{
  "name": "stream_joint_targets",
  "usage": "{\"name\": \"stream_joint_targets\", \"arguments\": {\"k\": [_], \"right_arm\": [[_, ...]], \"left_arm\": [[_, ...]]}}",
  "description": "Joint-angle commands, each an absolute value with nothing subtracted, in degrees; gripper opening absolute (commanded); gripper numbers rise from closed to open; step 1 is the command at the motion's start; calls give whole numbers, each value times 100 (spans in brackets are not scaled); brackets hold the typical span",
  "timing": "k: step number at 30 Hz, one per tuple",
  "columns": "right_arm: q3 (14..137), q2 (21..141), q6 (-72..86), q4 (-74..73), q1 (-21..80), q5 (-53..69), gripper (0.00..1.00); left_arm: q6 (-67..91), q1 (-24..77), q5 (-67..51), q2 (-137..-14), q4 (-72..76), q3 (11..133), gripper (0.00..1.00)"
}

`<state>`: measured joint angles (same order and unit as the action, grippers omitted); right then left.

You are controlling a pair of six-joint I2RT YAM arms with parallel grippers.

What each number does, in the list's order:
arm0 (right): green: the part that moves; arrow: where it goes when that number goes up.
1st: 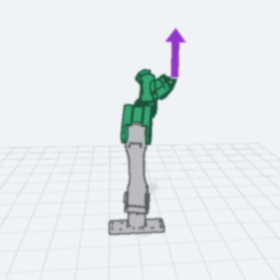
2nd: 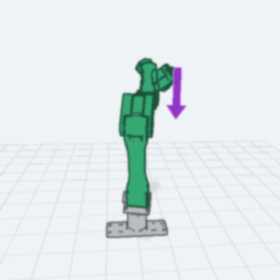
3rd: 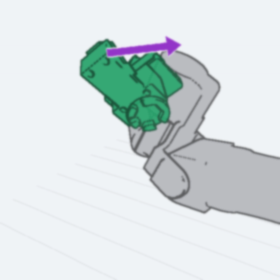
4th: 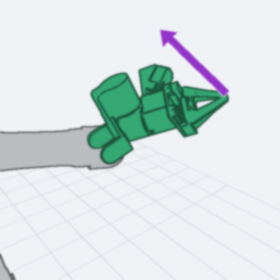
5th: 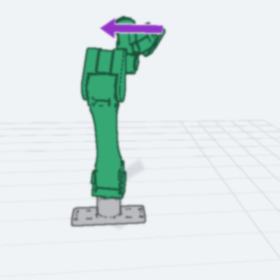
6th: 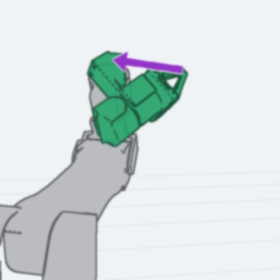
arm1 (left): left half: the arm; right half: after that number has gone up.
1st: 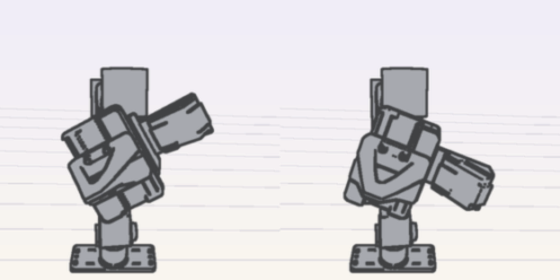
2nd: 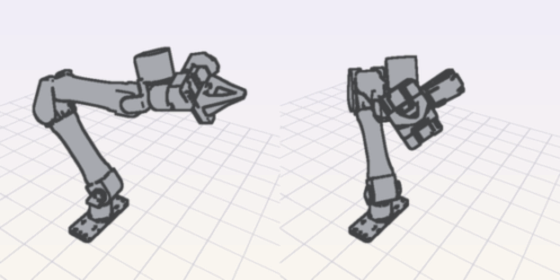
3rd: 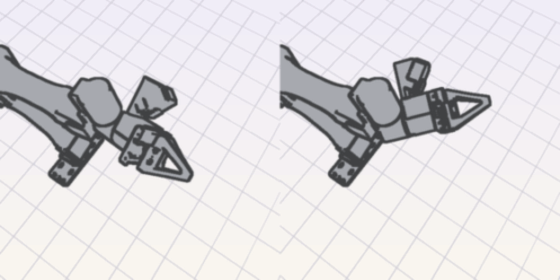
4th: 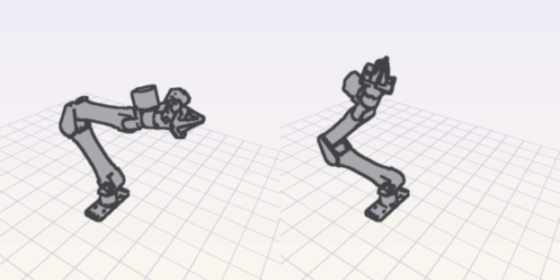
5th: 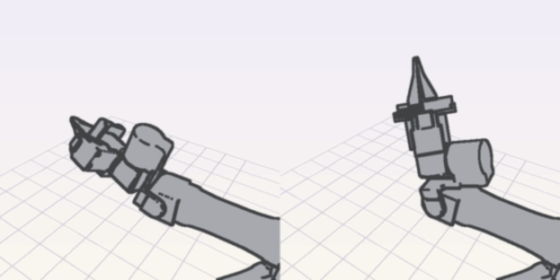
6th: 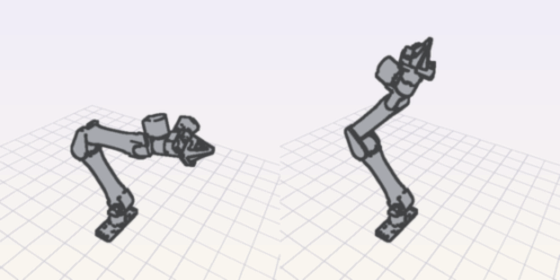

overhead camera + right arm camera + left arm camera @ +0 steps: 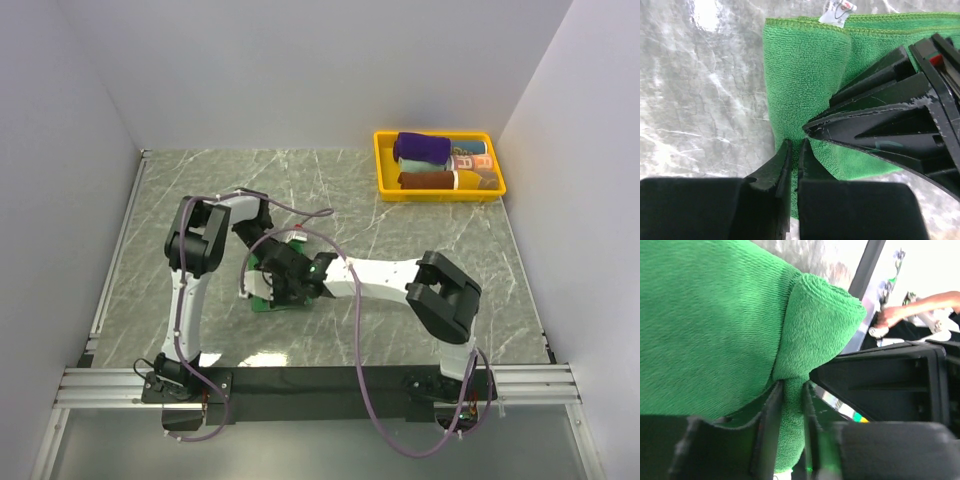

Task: Roll the towels
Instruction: Roll the towel

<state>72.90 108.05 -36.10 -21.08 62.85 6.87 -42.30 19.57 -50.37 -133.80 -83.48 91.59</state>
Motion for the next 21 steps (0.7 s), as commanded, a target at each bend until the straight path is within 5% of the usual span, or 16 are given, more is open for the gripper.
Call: {"name": "stream_joint_targets", "arguments": {"k": [1, 6, 21], "right_arm": [[7250, 11557, -3358, -3196, 5933, 1956, 0], [7532, 11584, -3103, -3830, 5486, 2882, 0], [9930, 13507, -3146, -6432, 4615, 5351, 0]], "left_arm": [[-4606, 1654, -4385, -13203, -6477, 8912, 31], [-4640, 1047, -5018, -12255, -6434, 8500, 44], [-3482, -501, -5309, -9092, -4600, 6040, 48]]}}
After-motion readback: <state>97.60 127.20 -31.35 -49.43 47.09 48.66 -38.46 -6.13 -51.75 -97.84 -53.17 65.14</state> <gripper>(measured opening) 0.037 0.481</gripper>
